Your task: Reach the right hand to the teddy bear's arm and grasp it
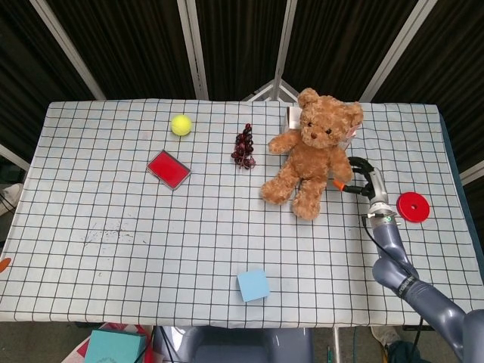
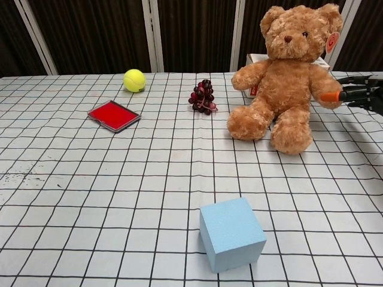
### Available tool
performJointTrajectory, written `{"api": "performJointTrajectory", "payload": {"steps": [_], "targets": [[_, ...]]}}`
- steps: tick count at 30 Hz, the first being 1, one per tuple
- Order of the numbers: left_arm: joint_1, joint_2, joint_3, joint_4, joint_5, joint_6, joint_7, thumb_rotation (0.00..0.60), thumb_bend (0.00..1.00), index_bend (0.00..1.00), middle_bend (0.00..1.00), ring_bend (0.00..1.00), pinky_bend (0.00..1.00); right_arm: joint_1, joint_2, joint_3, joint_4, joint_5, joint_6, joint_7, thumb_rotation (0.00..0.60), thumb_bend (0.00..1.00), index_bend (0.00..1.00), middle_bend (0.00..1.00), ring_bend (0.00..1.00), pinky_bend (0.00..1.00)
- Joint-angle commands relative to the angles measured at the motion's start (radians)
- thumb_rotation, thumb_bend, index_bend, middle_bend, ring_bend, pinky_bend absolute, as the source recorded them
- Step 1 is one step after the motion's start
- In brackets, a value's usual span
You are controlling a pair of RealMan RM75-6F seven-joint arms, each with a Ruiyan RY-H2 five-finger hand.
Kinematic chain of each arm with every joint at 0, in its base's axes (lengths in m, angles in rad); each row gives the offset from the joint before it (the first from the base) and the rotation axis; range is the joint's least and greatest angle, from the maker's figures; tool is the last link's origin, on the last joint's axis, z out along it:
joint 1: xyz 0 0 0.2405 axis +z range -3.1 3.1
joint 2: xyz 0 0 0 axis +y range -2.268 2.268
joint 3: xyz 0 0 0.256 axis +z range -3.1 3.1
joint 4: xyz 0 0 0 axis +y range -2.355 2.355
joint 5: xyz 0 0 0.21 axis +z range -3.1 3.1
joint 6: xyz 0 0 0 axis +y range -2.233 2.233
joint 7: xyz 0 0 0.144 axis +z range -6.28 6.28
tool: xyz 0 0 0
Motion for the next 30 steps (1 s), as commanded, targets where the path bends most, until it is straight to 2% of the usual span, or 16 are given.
{"api": "performJointTrajectory", "payload": {"steps": [1, 11, 17, 22, 30], "targets": [[-0.002, 0.001, -0.001, 0.003, -0.003, -0.005, -0.004, 0.6, 0.2, 0.24, 0.09, 0.02, 0.19, 0.023, -0.033, 0.023, 0.027, 0.048, 0.014, -0.052, 0.6, 0.15, 0.32, 0.31, 0.27, 0.0], [-0.004, 0.005, -0.003, 0.006, -0.008, -0.014, -0.012, 0.6, 0.2, 0.24, 0.09, 0.02, 0.19, 0.035, -0.07, 0.052, 0.056, 0.106, 0.038, -0.124, 0.6, 0.15, 0.42, 0.38, 0.31, 0.0], [-0.004, 0.005, -0.002, 0.004, -0.008, -0.014, -0.009, 0.6, 0.2, 0.24, 0.09, 0.02, 0.19, 0.028, -0.106, 0.066, 0.096, 0.12, 0.069, -0.146, 0.6, 0.16, 0.53, 0.46, 0.38, 0.01], [-0.004, 0.004, -0.001, 0.002, -0.009, -0.012, -0.003, 0.6, 0.2, 0.25, 0.09, 0.02, 0.19, 0.028, -0.114, 0.071, 0.101, 0.1, 0.078, -0.145, 0.6, 0.27, 0.58, 0.49, 0.41, 0.01], [-0.005, 0.003, -0.001, 0.0, -0.011, -0.013, 0.003, 0.6, 0.2, 0.25, 0.09, 0.02, 0.19, 0.023, -0.116, 0.072, 0.088, 0.068, 0.094, -0.151, 0.6, 0.32, 0.59, 0.51, 0.42, 0.02]]}}
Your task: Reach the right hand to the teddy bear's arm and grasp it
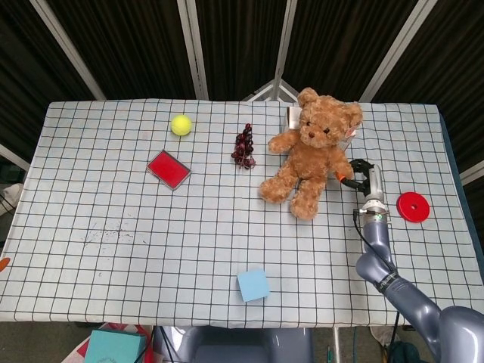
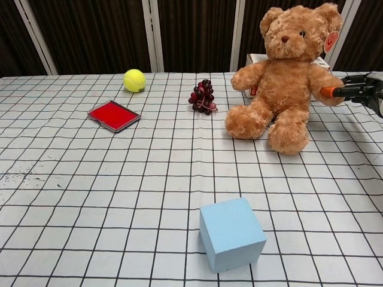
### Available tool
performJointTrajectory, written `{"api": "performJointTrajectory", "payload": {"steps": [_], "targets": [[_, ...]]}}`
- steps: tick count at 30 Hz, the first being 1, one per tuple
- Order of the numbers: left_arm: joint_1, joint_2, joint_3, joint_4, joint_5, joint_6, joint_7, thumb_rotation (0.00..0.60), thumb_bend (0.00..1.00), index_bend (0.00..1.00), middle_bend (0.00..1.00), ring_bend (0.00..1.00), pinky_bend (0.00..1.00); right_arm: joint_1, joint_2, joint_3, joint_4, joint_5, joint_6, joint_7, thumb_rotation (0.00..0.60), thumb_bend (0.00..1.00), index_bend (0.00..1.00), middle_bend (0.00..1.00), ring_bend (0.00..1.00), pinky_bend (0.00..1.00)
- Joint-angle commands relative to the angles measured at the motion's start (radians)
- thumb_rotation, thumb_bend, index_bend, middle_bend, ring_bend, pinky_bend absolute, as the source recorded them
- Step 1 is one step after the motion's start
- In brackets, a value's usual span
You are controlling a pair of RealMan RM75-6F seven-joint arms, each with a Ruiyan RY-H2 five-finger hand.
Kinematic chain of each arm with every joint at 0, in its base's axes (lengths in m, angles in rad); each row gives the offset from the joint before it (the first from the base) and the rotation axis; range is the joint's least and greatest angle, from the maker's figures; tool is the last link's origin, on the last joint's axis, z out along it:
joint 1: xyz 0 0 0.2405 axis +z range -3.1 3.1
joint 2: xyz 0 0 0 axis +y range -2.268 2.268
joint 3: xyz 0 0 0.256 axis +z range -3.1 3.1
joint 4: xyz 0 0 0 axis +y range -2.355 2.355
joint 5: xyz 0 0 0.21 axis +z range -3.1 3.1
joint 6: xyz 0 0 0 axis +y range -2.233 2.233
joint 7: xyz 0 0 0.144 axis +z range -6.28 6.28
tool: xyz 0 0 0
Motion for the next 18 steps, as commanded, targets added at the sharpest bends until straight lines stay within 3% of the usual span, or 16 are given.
{"api": "performJointTrajectory", "payload": {"steps": [1, 18], "targets": [[0.0, 0.0, 0.0, 0.0, 0.0, 0.0, 0.0, 0.6, 0.2, 0.25, 0.09, 0.02, 0.19, -0.002, -0.002, -0.003, -0.001, -0.004, -0.005, -0.004, 0.6, 0.32, 0.59, 0.52, 0.42, 0.02], [0.004, 0.002, -0.001, 0.0, 0.0, 0.008, -0.005, 0.6, 0.2, 0.25, 0.09, 0.02, 0.19, -0.002, -0.032, -0.002, 0.023, -0.034, -0.013, -0.004, 0.6, 0.34, 0.61, 0.53, 0.43, 0.02]]}}
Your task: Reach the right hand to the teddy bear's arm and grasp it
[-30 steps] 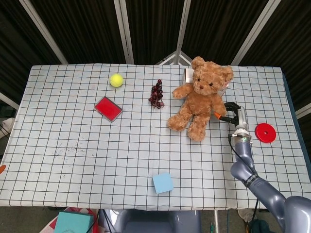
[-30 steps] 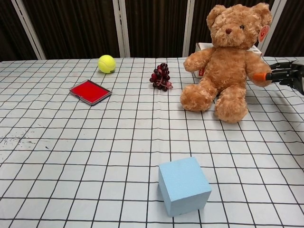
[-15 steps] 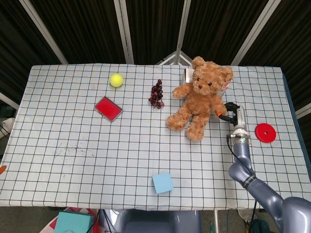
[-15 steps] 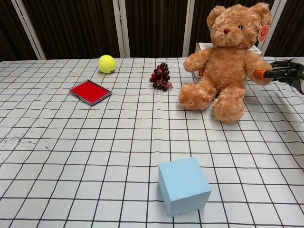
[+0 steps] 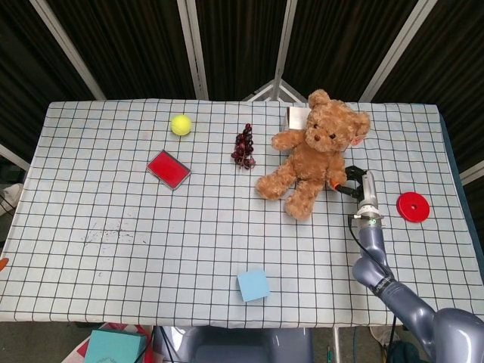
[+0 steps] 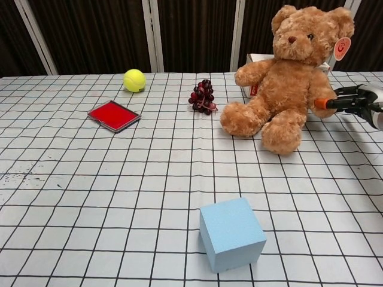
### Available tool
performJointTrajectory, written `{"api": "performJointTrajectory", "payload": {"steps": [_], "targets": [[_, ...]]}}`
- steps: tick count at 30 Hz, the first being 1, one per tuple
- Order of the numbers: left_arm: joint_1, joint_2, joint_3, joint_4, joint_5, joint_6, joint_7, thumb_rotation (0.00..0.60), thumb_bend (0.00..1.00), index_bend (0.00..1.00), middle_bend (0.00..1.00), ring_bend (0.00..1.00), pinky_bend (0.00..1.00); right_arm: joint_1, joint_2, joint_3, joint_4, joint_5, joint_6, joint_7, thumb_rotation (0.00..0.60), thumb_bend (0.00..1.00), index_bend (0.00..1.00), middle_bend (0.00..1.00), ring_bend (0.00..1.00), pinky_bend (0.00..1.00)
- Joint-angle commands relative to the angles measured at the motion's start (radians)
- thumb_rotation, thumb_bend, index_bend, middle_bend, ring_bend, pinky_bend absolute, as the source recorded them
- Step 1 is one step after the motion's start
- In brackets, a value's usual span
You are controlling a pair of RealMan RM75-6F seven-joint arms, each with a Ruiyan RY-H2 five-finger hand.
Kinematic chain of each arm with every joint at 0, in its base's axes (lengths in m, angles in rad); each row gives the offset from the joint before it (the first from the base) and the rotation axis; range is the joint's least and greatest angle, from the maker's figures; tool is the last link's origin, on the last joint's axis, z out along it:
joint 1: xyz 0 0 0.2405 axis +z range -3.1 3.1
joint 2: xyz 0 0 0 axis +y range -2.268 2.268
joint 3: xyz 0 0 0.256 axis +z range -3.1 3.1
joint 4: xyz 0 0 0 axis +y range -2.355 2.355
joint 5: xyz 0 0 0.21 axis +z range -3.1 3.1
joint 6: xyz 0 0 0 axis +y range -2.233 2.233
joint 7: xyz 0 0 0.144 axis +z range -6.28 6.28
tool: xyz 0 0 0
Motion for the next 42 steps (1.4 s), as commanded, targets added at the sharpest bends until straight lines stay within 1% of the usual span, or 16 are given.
{"api": "performJointTrajectory", "payload": {"steps": [1, 20, 25, 29, 36, 42], "targets": [[-0.002, -0.001, 0.0, 0.0, -0.002, -0.003, 0.002, 0.6, 0.2, 0.25, 0.09, 0.02, 0.19, 0.004, 0.006, 0.006, -0.004, -0.012, 0.014, -0.001, 0.6, 0.34, 0.61, 0.53, 0.43, 0.02], [-0.003, -0.001, 0.001, -0.001, -0.002, -0.006, 0.004, 0.6, 0.2, 0.25, 0.09, 0.02, 0.19, 0.012, 0.019, 0.02, -0.026, -0.017, 0.04, -0.05, 0.6, 0.34, 0.61, 0.53, 0.43, 0.02], [-0.002, -0.001, 0.0, -0.001, -0.002, -0.005, 0.004, 0.6, 0.2, 0.25, 0.09, 0.02, 0.19, 0.001, 0.008, 0.008, -0.014, 0.001, 0.019, -0.067, 0.6, 0.34, 0.61, 0.53, 0.43, 0.02], [-0.002, 0.0, 0.001, -0.002, -0.002, -0.005, 0.005, 0.6, 0.2, 0.25, 0.09, 0.02, 0.19, 0.0, 0.002, 0.009, -0.003, 0.009, 0.005, -0.067, 0.6, 0.34, 0.61, 0.53, 0.43, 0.02], [-0.004, -0.003, 0.0, -0.002, -0.007, -0.007, 0.011, 0.6, 0.2, 0.25, 0.09, 0.02, 0.19, 0.011, 0.025, 0.023, -0.042, -0.014, 0.032, -0.071, 0.6, 0.34, 0.61, 0.53, 0.43, 0.02], [-0.002, -0.002, 0.001, -0.004, -0.002, -0.003, 0.009, 0.6, 0.2, 0.25, 0.09, 0.02, 0.19, -0.002, 0.026, 0.01, -0.048, 0.002, 0.021, -0.098, 0.6, 0.34, 0.61, 0.53, 0.43, 0.02]]}}
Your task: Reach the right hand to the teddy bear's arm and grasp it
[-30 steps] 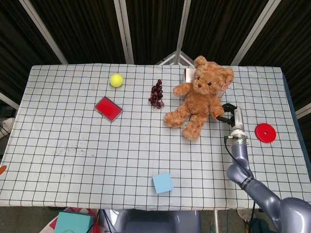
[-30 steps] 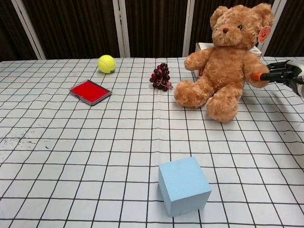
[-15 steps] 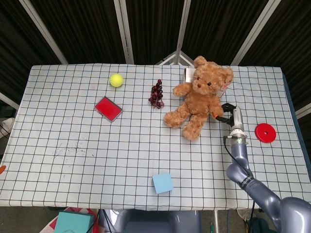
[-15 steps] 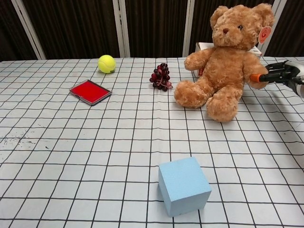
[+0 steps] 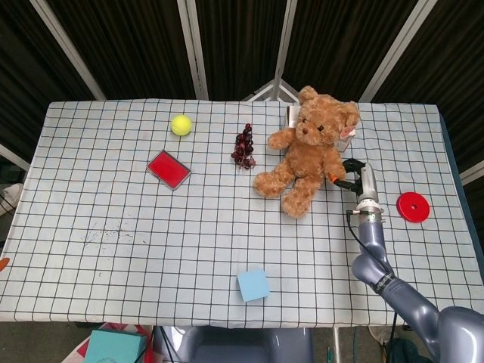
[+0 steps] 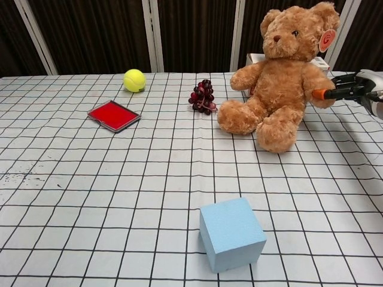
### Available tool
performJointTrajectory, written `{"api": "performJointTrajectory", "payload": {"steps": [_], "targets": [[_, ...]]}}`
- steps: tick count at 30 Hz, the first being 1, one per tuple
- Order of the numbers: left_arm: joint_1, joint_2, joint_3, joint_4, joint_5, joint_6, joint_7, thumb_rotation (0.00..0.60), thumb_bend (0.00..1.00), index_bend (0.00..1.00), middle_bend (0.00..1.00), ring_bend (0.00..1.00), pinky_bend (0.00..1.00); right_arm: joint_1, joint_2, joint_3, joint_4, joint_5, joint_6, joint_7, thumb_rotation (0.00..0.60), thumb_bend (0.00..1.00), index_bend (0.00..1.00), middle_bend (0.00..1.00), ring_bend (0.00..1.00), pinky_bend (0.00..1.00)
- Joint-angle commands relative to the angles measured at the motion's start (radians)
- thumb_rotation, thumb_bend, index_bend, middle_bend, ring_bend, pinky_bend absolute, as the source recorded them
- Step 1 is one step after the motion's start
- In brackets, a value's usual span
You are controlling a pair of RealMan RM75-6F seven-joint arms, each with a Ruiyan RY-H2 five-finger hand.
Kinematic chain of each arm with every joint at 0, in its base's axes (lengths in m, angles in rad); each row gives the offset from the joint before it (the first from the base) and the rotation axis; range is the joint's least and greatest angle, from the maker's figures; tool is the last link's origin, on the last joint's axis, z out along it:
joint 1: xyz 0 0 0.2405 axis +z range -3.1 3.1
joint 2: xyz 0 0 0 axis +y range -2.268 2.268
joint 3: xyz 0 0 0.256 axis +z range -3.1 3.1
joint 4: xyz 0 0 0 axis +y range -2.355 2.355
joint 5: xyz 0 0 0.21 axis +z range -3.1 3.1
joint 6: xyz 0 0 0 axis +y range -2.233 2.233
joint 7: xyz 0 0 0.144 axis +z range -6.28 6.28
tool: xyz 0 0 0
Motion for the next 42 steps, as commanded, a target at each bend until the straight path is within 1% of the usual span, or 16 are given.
{"api": "performJointTrajectory", "payload": {"steps": [1, 9, 13, 21, 22, 23, 24, 25, 26, 28, 31, 34, 38, 42], "targets": [[0.002, 0.001, 0.0, 0.0, 0.002, 0.003, -0.003, 0.6, 0.2, 0.25, 0.09, 0.02, 0.19, -0.007, -0.003, -0.005, 0.005, 0.012, -0.012, -0.006, 0.6, 0.34, 0.61, 0.53, 0.43, 0.02], [0.002, 0.001, -0.001, 0.002, 0.0, 0.002, -0.007, 0.6, 0.2, 0.25, 0.09, 0.02, 0.19, 0.001, 0.01, 0.008, -0.014, 0.004, 0.006, -0.011, 0.6, 0.34, 0.61, 0.53, 0.43, 0.02], [0.001, 0.001, 0.0, 0.002, 0.0, 0.0, -0.005, 0.6, 0.2, 0.25, 0.09, 0.02, 0.19, -0.002, 0.015, 0.004, -0.026, 0.006, 0.007, -0.025, 0.6, 0.34, 0.61, 0.53, 0.43, 0.02], [0.005, 0.004, -0.001, 0.001, 0.0, 0.005, -0.012, 0.6, 0.2, 0.25, 0.09, 0.02, 0.19, -0.007, -0.002, -0.002, 0.002, 0.037, -0.026, -0.032, 0.6, 0.34, 0.61, 0.53, 0.43, 0.02], [0.005, 0.004, -0.001, 0.002, 0.0, 0.005, -0.012, 0.6, 0.2, 0.25, 0.09, 0.02, 0.19, -0.007, -0.001, -0.001, 0.001, 0.033, -0.026, -0.029, 0.6, 0.34, 0.6, 0.51, 0.43, 0.02], [0.005, 0.004, -0.002, 0.002, -0.001, 0.005, -0.012, 0.6, 0.2, 0.25, 0.09, 0.02, 0.19, -0.006, 0.001, 0.0, -0.001, 0.028, -0.024, -0.025, 0.6, 0.34, 0.58, 0.49, 0.43, 0.02], [0.004, 0.003, -0.002, 0.002, -0.001, 0.004, -0.012, 0.6, 0.2, 0.25, 0.09, 0.02, 0.19, -0.005, 0.002, 0.0, -0.003, 0.025, -0.022, -0.024, 0.6, 0.34, 0.52, 0.45, 0.42, 0.02], [0.004, 0.003, -0.002, 0.003, -0.002, 0.003, -0.011, 0.6, 0.2, 0.25, 0.09, 0.02, 0.19, -0.005, 0.004, 0.001, -0.005, 0.018, -0.015, -0.022, 0.6, 0.34, 0.44, 0.38, 0.41, 0.02], [0.003, 0.003, -0.002, 0.003, -0.003, 0.002, -0.01, 0.6, 0.2, 0.25, 0.09, 0.02, 0.19, -0.005, 0.006, 0.0, -0.007, 0.011, -0.009, -0.022, 0.6, 0.34, 0.37, 0.34, 0.4, 0.02], [0.002, 0.002, -0.002, 0.002, -0.002, 0.0, -0.009, 0.6, 0.2, 0.25, 0.09, 0.02, 0.19, -0.008, 0.01, 0.0, -0.017, -0.003, 0.003, -0.012, 0.6, 0.34, 0.2, 0.24, 0.33, 0.01], [0.003, 0.002, -0.001, 0.002, 0.0, 0.003, -0.009, 0.6, 0.2, 0.25, 0.09, 0.02, 0.19, -0.017, 0.02, 0.002, -0.037, -0.019, 0.01, 0.012, 0.6, 0.34, 0.04, 0.14, 0.23, 0.0], [0.005, 0.004, -0.001, 0.001, 0.0, 0.006, -0.014, 0.6, 0.2, 0.25, 0.09, 0.02, 0.19, -0.03, 0.033, 0.003, -0.056, -0.032, 0.014, 0.039, 0.6, 0.34, 0.0, 0.08, 0.16, 0.0], [0.006, 0.005, -0.001, 0.003, 0.002, 0.006, -0.019, 0.6, 0.2, 0.25, 0.09, 0.02, 0.19, -0.053, 0.064, -0.002, -0.088, -0.054, 0.024, 0.063, 0.6, 0.34, 0.0, 0.07, 0.13, 0.0], [0.003, 0.005, 0.0, 0.004, 0.003, 0.0, -0.018, 0.6, 0.2, 0.25, 0.09, 0.02, 0.19, -0.099, 0.13, -0.028, -0.158, -0.091, 0.03, 0.071, 0.6, 0.34, 0.0, 0.07, 0.11, 0.0]]}}
